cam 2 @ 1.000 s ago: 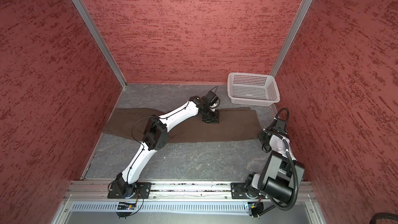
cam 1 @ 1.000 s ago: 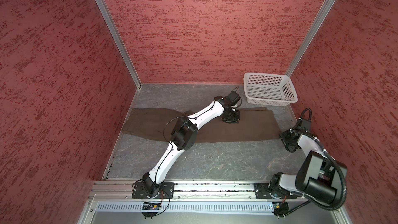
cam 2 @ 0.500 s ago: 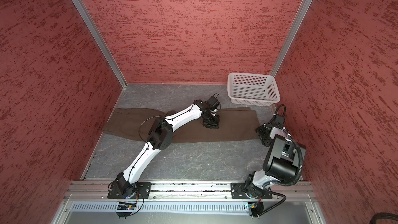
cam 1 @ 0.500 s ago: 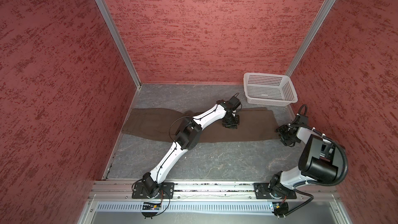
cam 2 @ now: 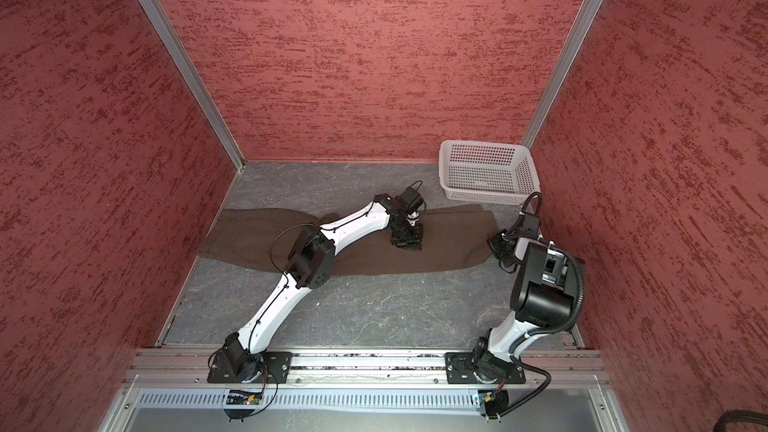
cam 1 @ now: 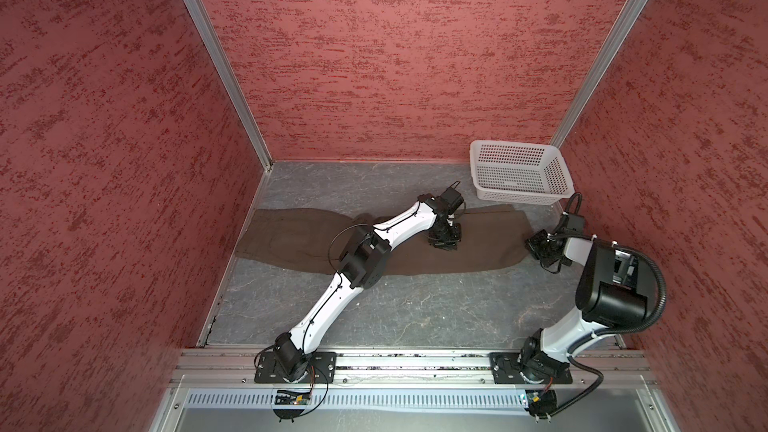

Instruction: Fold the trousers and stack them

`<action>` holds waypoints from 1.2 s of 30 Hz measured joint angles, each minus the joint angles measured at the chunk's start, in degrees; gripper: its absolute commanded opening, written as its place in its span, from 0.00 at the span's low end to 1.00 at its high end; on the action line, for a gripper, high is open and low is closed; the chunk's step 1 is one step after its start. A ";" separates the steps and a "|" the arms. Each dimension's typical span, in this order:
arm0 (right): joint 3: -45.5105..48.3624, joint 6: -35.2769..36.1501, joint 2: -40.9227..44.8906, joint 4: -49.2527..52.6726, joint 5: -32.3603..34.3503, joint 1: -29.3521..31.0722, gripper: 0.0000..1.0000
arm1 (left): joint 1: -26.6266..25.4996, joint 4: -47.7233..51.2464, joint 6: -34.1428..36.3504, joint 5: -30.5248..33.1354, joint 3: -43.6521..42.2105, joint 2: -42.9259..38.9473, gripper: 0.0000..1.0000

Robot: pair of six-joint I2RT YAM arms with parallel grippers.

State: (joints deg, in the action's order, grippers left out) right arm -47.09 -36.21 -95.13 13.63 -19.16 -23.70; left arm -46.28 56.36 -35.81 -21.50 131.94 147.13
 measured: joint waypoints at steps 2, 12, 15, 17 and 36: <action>-0.02 -0.31 1.31 0.22 0.09 0.04 0.00 | 0.04 0.04 -0.33 -0.37 0.22 0.20 0.21; -5.90 -0.37 12.35 2.08 0.22 0.57 0.00 | 0.83 0.57 -1.77 -2.01 2.21 0.79 0.21; -7.45 -0.35 13.38 2.05 0.13 0.57 0.00 | 1.95 0.46 -2.43 -2.67 2.21 0.39 0.21; -7.74 -0.28 13.40 2.08 0.13 0.57 0.00 | 2.93 0.28 -2.93 -3.02 2.21 -0.20 0.21; -18.97 7.41 14.56 6.21 9.40 20.74 0.00 | 14.78 -13.92 -9.86 -11.28 -25.38 -22.86 0.21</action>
State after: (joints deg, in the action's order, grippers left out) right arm -66.06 -28.80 -80.58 19.84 -9.76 -2.96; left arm -31.51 42.44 -45.67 -32.77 106.56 124.27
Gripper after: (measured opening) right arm 0.076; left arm 0.214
